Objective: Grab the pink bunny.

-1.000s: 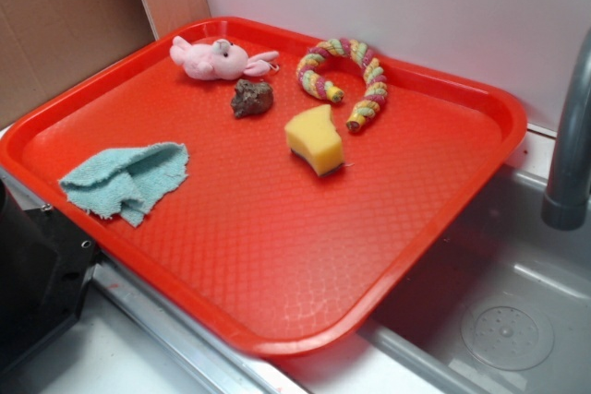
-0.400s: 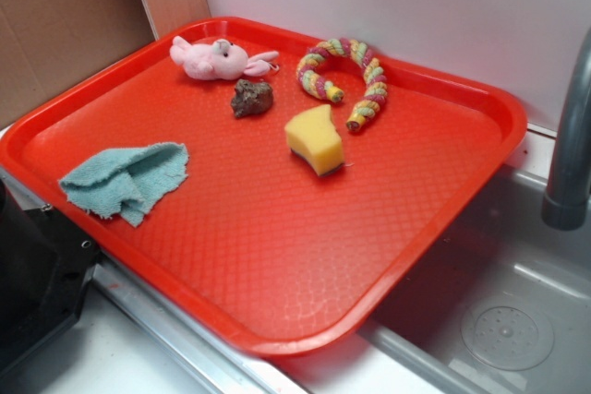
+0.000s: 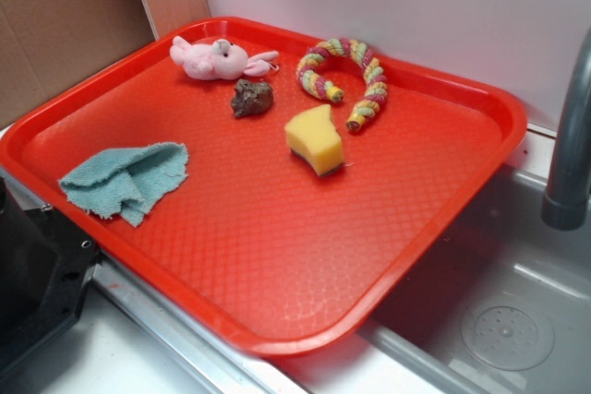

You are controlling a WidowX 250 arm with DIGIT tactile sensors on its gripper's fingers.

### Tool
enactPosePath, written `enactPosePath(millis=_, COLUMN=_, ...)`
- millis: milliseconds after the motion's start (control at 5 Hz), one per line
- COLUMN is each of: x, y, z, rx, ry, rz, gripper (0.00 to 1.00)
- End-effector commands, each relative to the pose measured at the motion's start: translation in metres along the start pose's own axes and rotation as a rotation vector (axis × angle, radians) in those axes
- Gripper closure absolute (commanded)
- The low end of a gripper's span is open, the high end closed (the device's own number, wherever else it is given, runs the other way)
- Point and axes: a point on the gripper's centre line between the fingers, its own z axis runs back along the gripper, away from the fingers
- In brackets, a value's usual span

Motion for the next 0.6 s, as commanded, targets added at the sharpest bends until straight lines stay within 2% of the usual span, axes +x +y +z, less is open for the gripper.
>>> enactPosePath(millis=0, x=0.02, y=0.037, z=-0.022, rx=0.092, ry=-0.028, rz=-0.175, gripper=0.0)
enactPosePath(millis=200, x=0.019, y=0.041, z=-0.046, rx=0.11, ry=0.024, rz=-0.263, gripper=0.0)
enactPosePath(millis=400, x=0.013, y=0.047, z=-0.071, rx=0.099, ry=0.051, rz=-0.336, gripper=0.0)
